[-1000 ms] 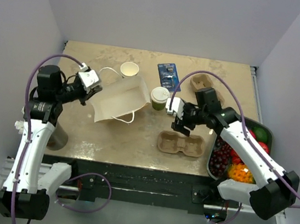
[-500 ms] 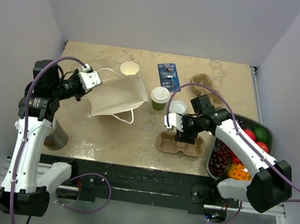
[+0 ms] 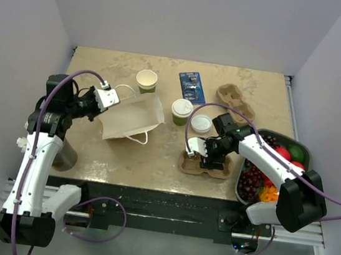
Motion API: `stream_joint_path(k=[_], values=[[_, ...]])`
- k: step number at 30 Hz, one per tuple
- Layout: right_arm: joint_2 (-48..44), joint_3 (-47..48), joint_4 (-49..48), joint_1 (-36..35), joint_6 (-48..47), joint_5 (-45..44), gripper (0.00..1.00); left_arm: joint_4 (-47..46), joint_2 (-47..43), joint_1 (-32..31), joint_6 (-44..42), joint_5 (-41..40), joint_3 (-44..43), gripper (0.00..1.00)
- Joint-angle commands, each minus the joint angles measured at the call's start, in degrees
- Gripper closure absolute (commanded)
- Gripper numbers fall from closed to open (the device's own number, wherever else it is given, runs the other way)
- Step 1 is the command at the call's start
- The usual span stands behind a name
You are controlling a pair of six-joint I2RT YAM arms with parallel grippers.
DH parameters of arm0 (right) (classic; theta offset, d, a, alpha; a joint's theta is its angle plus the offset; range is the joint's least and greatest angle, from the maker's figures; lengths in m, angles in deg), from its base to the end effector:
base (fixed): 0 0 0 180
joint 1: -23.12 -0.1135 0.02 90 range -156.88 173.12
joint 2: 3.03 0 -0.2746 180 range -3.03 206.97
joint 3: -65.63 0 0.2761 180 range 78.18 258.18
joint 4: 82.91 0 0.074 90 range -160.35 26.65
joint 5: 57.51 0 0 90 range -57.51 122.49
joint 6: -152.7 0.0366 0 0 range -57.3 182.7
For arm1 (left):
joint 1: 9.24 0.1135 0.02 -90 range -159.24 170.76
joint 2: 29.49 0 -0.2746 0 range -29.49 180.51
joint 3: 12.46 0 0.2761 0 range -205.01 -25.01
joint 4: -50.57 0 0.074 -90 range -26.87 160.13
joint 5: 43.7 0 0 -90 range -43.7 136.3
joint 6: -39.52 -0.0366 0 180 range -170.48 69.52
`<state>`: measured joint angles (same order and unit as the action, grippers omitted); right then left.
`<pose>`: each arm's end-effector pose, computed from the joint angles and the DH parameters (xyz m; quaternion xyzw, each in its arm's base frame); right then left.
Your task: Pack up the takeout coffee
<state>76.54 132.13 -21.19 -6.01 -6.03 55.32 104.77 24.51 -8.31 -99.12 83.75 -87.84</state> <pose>0.2268 0.1426 0.2172 -0.7497 0.6186 0.1406 0.1885 0.2026 -0.0190 0.3805 0.4768 0.6984 -0.0659 0.5296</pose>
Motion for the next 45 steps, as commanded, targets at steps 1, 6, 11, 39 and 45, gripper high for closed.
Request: stream_joint_path(k=[1,6,11,39,45], values=[[0.5,0.3,-1.1,0.3,-0.9,0.5,0.32,-1.7,-0.8,-0.5,-0.1,0.6,0.4,1.00],[1.5,-0.3,-2.0,0.2,-0.4,1.2,0.36,-2.8,-0.9,-0.4,1.0,0.3,0.8,1.00],[2.7,-0.1,-3.3,0.3,0.4,0.6,0.39,-3.2,-1.0,-0.5,1.4,-0.1,0.7,1.00],[5.2,-0.9,-3.6,0.3,1.4,0.7,0.48,-3.0,-2.7,-0.4,2.6,-1.5,2.5,1.00],[5.8,-1.7,-4.4,0.3,2.1,1.2,0.54,-3.5,-2.2,-0.4,3.5,-1.1,2.0,1.00]])
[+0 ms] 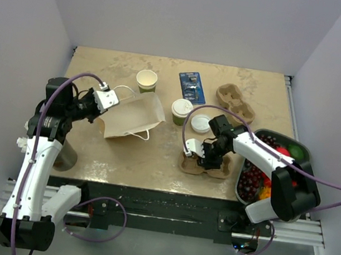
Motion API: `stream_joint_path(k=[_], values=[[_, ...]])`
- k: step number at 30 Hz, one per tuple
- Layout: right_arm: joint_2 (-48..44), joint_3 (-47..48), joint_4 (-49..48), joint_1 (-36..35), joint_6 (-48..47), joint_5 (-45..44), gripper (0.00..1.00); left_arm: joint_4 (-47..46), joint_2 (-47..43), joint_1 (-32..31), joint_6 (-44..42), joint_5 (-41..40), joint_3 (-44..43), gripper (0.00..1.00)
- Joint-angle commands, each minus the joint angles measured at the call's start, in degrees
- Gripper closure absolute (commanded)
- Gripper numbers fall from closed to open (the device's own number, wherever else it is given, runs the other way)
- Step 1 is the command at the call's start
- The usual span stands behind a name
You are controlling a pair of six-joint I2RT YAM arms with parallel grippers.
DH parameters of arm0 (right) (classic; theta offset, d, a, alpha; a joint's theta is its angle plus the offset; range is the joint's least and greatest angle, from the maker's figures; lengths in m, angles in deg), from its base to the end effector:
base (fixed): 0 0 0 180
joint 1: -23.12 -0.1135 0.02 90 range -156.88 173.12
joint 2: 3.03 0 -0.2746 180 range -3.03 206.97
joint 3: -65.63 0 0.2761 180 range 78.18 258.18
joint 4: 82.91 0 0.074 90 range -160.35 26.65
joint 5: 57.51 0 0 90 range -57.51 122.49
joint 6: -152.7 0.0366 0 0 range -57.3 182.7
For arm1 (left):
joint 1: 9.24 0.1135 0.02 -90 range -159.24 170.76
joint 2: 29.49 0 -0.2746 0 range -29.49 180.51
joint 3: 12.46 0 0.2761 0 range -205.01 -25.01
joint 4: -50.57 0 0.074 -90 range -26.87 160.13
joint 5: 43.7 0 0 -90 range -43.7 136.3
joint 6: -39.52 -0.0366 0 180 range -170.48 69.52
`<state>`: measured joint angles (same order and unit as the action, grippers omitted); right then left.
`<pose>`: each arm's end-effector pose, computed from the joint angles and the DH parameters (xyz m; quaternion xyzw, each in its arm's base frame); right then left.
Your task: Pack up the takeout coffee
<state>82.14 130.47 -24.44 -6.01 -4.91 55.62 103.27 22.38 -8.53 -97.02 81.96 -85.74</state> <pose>0.2347 0.1472 0.1856 -0.7418 0.6331 0.1569 0.1560 0.1964 -0.0189 0.3764 0.4613 0.7058 -0.0575 0.5345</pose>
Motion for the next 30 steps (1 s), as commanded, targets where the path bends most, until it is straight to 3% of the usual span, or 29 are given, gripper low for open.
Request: stream_joint_path(k=[1,5,10,11,19,26,30], values=[[0.2,-0.1,-1.3,0.2,1.3,1.0,0.57,-1.9,0.0,-0.3,1.5,0.7,-0.4,1.00],[-0.9,0.7,0.2,0.3,2.0,1.7,0.75,-2.1,0.5,-0.3,1.9,1.1,-1.2,1.00],[-4.7,4.1,5.6,0.2,3.9,3.1,0.89,-2.0,1.0,-0.3,3.1,1.3,-2.5,1.00],[-5.6,5.4,6.4,0.2,4.2,3.5,1.00,-2.0,1.0,-0.2,3.3,1.5,-2.7,1.00],[-14.4,14.1,9.5,0.3,9.9,7.7,1.00,0.0,-0.1,-0.3,2.2,2.7,-4.6,1.00],[-19.5,25.8,-10.8,0.3,30.9,14.2,1.00,2.2,-1.5,-0.3,1.8,7.8,-6.2,1.00],[-15.6,34.2,-19.1,-0.7,39.8,19.9,1.00,3.1,-3.1,-0.2,5.0,11.0,-7.9,1.00]])
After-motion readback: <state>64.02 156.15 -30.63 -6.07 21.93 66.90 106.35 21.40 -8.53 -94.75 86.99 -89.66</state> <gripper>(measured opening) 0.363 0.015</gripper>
